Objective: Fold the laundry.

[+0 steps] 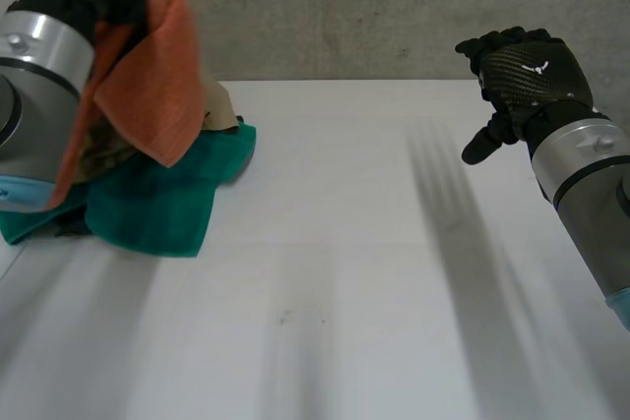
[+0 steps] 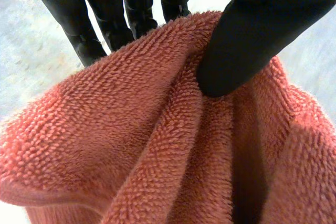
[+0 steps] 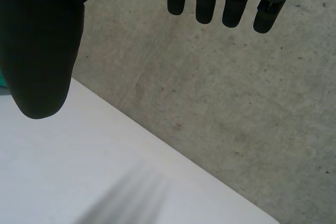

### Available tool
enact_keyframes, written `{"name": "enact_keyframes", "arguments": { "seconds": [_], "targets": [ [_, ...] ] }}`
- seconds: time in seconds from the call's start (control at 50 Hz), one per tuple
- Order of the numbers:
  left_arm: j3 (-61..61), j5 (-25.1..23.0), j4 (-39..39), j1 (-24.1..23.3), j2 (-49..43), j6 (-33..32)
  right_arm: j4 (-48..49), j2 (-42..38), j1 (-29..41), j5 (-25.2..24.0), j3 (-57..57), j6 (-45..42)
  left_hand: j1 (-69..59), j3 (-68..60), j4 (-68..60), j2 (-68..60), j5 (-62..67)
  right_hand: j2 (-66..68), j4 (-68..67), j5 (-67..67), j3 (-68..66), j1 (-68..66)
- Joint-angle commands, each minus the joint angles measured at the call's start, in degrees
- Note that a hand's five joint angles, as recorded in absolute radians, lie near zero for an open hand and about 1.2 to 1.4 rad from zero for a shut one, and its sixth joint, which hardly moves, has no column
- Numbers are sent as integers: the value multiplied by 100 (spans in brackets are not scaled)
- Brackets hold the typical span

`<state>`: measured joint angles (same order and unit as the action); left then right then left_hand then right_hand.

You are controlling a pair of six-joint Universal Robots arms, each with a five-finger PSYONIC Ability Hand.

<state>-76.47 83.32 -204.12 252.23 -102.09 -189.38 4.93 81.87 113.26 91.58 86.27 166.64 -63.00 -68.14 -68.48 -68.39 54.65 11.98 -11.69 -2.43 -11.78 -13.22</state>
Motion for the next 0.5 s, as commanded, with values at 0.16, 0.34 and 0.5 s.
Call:
{"name": "enact_keyframes", "arguments": {
  "seconds": [0.16,0.34,0.5],
  "targets": [
    [482,-308,74,-2502,-1573,1203,34,119,-251,0,4,9,-1700,-1186,-1152,-1161,1535,-198,169,243,178,322],
    [756,-264,381,-2486,-2412,1053,-1,31,-427,-9,-5,0,5011,5524,5559,5549,-5176,-198,169,243,178,322],
    [-7,-273,812,-1801,-1596,745,-45,-84,-480,0,-58,-228,5010,5523,5558,5549,-5175,-198,169,243,178,322]
  ]
}}
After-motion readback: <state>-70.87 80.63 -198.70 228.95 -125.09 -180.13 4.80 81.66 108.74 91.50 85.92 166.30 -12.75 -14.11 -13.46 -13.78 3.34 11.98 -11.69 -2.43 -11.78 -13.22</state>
